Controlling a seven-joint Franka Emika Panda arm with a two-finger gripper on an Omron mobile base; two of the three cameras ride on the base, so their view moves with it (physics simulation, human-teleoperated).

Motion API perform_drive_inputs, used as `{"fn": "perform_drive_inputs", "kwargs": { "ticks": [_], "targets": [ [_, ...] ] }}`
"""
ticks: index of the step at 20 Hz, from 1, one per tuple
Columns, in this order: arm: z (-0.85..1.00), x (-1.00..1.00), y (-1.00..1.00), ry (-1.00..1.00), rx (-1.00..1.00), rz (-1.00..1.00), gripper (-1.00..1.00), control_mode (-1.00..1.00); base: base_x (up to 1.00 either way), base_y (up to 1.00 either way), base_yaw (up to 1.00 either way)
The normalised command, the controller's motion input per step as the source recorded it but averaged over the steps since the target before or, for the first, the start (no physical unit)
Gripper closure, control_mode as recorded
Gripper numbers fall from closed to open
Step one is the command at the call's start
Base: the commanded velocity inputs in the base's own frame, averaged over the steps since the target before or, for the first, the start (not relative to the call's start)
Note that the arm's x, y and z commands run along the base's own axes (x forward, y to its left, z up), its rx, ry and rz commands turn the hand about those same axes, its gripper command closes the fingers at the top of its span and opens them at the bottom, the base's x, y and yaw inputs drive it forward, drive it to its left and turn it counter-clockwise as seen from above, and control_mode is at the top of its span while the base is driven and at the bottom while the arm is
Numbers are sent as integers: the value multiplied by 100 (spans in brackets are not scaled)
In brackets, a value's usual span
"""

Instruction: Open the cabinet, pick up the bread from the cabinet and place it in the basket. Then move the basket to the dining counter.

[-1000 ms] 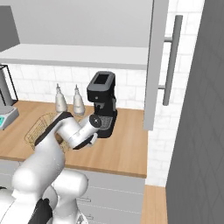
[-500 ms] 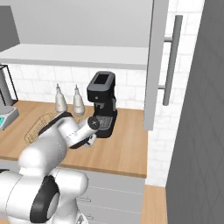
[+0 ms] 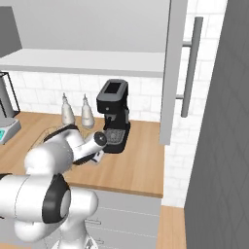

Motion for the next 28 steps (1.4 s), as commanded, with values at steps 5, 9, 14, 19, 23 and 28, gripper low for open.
{"fn": "perform_drive_inputs", "kwargs": {
  "ticks": [5,9,14,19,23,28],
  "targets": [
    [-24,4,38,0,0,0,100,-100,0,0,0],
    [-27,0,40,0,0,1,100,-100,0,0,0],
    [-8,-23,9,-4,1,-1,100,-100,0,0,0],
    [4,-56,-4,-15,16,-12,100,-100,0,0,0],
    [16,-36,0,-17,17,-11,100,-100,0,0,0],
    [13,-15,0,-4,19,-10,100,-100,0,0,0]
  ]
}}
